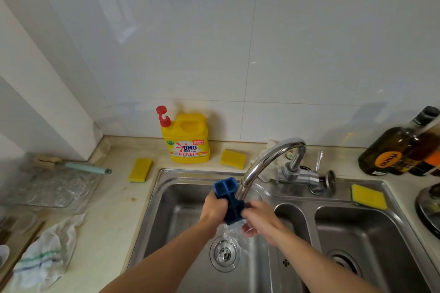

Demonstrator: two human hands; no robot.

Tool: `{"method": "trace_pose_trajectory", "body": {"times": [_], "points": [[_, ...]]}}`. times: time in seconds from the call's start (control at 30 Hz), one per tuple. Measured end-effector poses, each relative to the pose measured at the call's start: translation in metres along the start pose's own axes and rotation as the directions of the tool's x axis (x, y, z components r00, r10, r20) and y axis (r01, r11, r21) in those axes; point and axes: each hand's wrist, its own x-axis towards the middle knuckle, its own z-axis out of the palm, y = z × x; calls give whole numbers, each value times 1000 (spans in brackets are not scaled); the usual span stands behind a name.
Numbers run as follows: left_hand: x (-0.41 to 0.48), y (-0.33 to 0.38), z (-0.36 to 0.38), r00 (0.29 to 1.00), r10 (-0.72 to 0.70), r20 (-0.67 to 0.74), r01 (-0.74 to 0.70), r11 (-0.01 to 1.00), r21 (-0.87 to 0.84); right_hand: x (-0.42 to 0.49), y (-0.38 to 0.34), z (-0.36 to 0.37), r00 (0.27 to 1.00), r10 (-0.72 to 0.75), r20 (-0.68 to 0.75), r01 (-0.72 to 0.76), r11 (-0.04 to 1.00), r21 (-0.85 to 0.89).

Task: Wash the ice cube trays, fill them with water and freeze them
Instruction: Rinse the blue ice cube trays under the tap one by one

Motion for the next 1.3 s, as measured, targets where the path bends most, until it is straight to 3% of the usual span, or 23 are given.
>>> {"method": "trace_pose_trajectory", "body": {"times": [0.13, 0.33, 0.57, 0.73, 0.87, 0.93, 1.13, 1.3], "points": [[-1, 4, 2, 993, 80, 82, -86, 993, 76, 2, -4, 9, 998, -10, -56, 5, 997, -76], [-4, -6, -5, 988, 107, 109, -102, 994, -47, 5, -10, 8, 994, -65, -93, 49, 985, -166], [-3, -19, -3, 989, 150, -11, -147, 979, 140, 7, -3, 10, 989, -50, -138, 21, 978, -208], [-10, -16, -1, 987, 30, 161, -34, 999, 18, 6, -1, 10, 986, -28, -163, -3, 982, -187], [-11, -14, -3, 964, 40, 261, -44, 999, 7, 4, -2, 7, 990, -10, -140, -14, 985, -170], [-11, -13, -2, 960, 71, 272, -85, 996, 40, 3, -3, 6, 991, -20, -136, -4, 985, -174], [-2, -11, -5, 976, 195, 94, -211, 955, 209, -1, -5, 16, 997, -46, -56, 33, 975, -222], [10, -6, -30, 961, 254, 105, -274, 858, 435, 2, -3, 8, 997, -42, -57, 43, 999, 14]]}}
